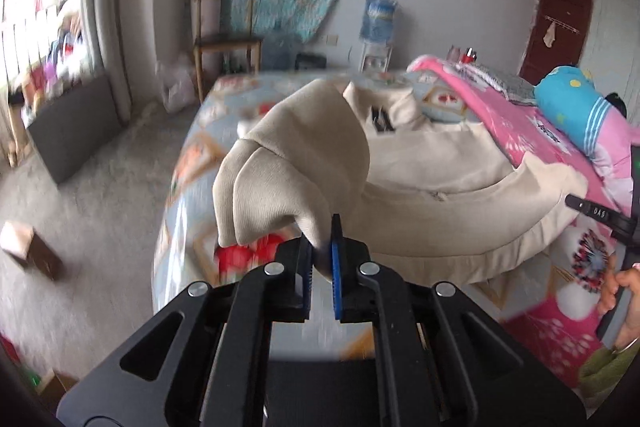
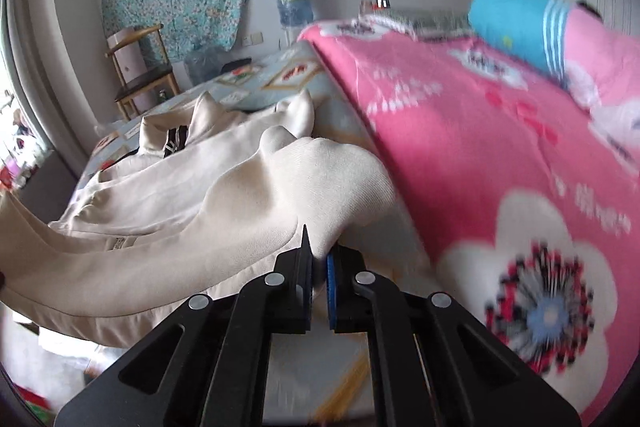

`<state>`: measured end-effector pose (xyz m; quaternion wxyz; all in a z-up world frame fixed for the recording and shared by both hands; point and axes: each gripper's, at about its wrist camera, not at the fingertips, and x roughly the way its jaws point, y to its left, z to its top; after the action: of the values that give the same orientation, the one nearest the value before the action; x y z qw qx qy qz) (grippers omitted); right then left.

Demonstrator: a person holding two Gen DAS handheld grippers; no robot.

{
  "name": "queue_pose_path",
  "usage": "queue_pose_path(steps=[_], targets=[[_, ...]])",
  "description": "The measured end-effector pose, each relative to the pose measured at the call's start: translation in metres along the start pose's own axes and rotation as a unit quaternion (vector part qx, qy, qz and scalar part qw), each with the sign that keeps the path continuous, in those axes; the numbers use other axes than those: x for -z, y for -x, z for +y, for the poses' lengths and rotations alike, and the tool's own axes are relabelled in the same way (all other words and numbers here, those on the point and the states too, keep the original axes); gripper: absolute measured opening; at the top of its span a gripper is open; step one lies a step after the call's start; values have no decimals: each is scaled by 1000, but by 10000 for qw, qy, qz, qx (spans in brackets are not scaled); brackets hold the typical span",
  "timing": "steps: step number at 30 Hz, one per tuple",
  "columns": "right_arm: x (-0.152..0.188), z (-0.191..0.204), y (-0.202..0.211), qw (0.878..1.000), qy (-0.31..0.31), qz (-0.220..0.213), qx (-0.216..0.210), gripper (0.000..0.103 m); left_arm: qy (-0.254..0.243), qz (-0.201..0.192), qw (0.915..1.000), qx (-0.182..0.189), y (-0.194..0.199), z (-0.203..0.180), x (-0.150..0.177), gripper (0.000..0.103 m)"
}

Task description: Fold large clothes

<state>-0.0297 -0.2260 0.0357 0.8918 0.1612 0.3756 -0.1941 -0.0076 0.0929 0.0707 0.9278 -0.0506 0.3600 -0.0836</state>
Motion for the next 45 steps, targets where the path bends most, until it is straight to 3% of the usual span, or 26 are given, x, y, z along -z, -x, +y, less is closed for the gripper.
queue_pose_path(steps=[2,5,8,9,10,12,16,19,22,25,27,29,30,32,34,36,37,39,42,45], targets=[[15,-12,-16,9989,-131,418,-194,9,210,355,9991,61,-10,15,18,14],[28,-41,-41,9916,-625,1112,-202,29,763,1014,9919,105,-33,50,42,20],[25,-63,-28,9911,-878,973,-250,34,1555,1004,9813,526,-27,88,50,20],[22,-65,-19,9930,-819,845,-139,34,1682,847,9811,445,-19,98,48,23],[19,-65,-14,9942,-771,752,-69,34,1670,669,9835,193,-12,103,46,25],[7,-60,-6,9961,-688,521,-165,34,1586,422,9864,75,-6,109,39,28],[-18,-14,-14,9965,-101,383,-734,34,1306,346,9897,463,-17,94,14,28],[-28,19,-49,9915,369,741,-1004,33,671,622,9943,553,-47,61,2,28],[-29,11,-90,9893,146,1177,-854,27,311,814,9958,283,-80,46,8,28],[-35,-13,-106,9886,-206,1296,-745,11,684,964,9929,-116,-108,70,14,26],[-43,-23,-88,9940,-189,981,-441,11,1119,857,9900,-27,-105,91,11,27],[-46,-29,-72,9968,-80,785,-111,15,1323,689,9881,-373,-95,110,5,27],[-46,-32,-65,9970,-108,748,-159,16,1419,633,9870,-416,-89,118,4,27],[-46,-30,-52,9966,-69,737,-350,28,1461,520,9869,-441,-78,124,-1,28],[-39,-8,-40,9944,306,780,-647,43,1182,459,9915,-300,-69,114,-6,31],[-34,15,-37,9877,635,971,-1049,57,756,585,9954,67,-67,91,-8,48],[-27,25,-36,9828,789,1117,-1243,62,528,778,9949,377,-69,75,-5,49],[-12,49,-48,9757,1074,1402,-1296,62,315,1088,9913,675,-79,53,4,51],[3,68,-74,9720,1274,1689,-1024,62,77,1491,9882,341,-105,31,19,51],[12,81,-80,9731,1625,1520,-600,62,-130,1379,9903,62,-113,22,23,51]])
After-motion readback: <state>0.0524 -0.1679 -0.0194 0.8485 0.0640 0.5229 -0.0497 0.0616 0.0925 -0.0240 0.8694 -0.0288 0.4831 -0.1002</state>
